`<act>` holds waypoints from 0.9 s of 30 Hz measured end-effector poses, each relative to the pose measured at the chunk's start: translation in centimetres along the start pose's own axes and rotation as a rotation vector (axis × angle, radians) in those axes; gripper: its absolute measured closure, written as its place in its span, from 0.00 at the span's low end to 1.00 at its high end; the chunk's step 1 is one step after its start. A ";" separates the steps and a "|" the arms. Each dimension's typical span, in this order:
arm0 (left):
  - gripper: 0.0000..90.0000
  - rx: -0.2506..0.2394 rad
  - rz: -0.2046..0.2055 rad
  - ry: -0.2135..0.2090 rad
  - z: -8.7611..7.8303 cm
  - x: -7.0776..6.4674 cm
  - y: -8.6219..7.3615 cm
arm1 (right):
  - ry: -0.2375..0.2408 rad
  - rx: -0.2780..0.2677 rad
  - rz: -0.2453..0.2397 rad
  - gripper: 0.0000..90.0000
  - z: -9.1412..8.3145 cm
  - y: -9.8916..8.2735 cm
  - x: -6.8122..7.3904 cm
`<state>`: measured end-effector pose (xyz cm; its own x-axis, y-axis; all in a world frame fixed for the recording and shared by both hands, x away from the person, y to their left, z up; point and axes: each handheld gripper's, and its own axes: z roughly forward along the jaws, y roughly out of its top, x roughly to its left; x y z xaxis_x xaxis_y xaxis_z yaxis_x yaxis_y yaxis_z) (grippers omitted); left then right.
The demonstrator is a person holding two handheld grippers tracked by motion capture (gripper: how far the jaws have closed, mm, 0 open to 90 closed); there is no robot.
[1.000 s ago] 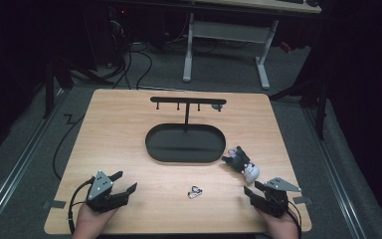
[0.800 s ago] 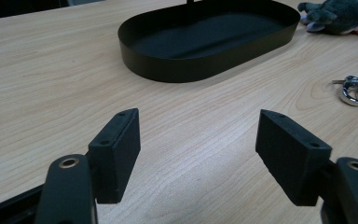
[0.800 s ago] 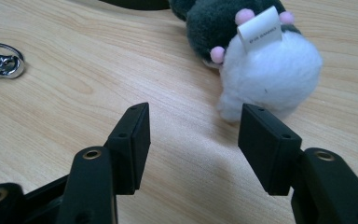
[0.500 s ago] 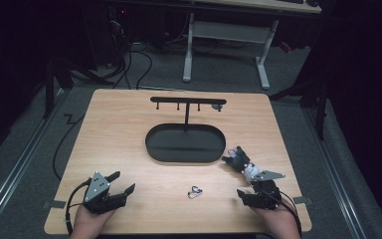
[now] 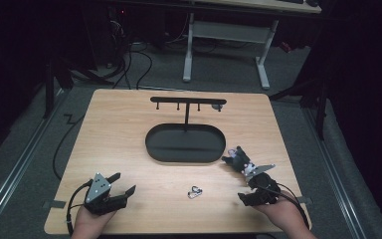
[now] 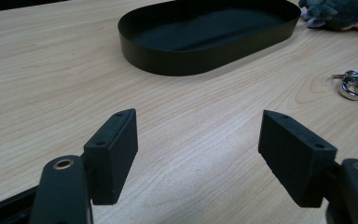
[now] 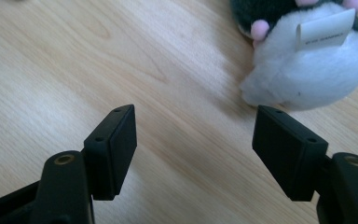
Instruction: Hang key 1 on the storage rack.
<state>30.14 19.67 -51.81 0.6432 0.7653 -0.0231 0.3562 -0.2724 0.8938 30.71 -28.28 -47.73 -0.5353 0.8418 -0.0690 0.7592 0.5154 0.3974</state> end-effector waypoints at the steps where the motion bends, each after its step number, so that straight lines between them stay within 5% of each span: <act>1: 0.32 0.000 0.000 0.000 0.0 0.0 0.0 | 0.001 0.012 -0.012 0.33 0.0 0.1 -0.1; 11: 0.32 0.010 -0.005 0.001 -0.1 0.1 -0.2 | -0.007 0.157 -0.055 0.32 -0.6 1.0 -1.2; 27: 0.32 0.007 -0.001 -0.009 0.0 0.0 -0.2 | -0.013 0.235 -0.027 0.17 -1.9 3.4 -4.0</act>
<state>30.04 19.71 -52.00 0.6488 0.7605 -0.0276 0.3615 -0.2761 0.8906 34.73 -30.14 -44.36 -0.5534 0.8282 -0.0890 0.8106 0.5601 0.1709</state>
